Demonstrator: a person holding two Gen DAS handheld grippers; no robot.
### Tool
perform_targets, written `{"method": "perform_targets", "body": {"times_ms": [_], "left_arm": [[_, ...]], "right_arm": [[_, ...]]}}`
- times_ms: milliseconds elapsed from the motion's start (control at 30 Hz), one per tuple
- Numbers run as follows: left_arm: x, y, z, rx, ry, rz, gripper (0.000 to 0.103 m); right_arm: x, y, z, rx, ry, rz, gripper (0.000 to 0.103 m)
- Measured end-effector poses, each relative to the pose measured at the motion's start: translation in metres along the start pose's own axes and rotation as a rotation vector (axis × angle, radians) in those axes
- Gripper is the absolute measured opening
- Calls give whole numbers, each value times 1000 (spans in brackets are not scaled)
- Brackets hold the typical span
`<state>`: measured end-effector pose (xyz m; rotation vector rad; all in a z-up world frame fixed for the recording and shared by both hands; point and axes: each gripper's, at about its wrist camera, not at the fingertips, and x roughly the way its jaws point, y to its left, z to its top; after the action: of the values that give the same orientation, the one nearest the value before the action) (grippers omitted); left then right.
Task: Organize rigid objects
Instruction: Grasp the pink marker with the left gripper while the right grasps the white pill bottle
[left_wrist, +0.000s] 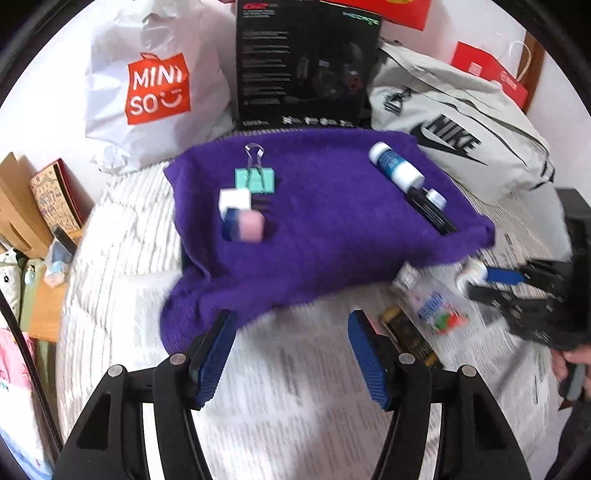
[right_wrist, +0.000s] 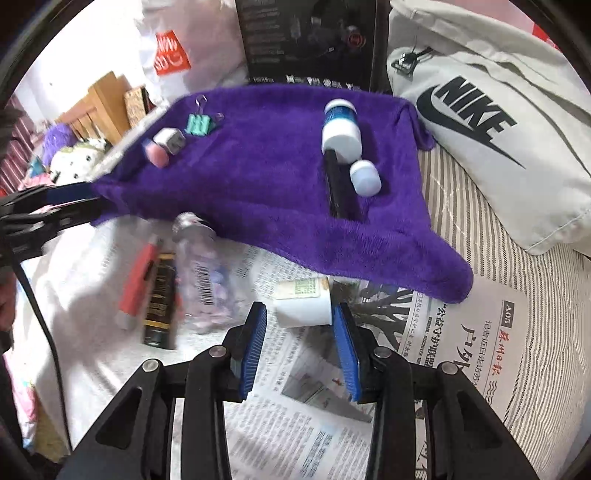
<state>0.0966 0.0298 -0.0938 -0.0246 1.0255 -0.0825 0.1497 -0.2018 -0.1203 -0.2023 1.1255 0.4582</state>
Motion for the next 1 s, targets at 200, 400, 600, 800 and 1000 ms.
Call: {"method": "perform_targets", "body": {"times_ms": [200,400,600,800,1000], "left_arm": [[5,-14,-20,-12,39,-19,61],[21,-37,-22,0,69,-44,61],[37,-54,-21,23,100,-8,61],[39,-48,-25,50,99,80,61],[39,-45,-24,59,77,89,61]], "right_arm": [[11,1,0,-8,-20,-9,32],[5,-1,-9,-4,-21,-8,31],[-6,-14,-29,25,-10,-27,31],[-10,-17,-39,47,-25,-30,31],[-9,-16,-39,55,-33,-42,32]]}}
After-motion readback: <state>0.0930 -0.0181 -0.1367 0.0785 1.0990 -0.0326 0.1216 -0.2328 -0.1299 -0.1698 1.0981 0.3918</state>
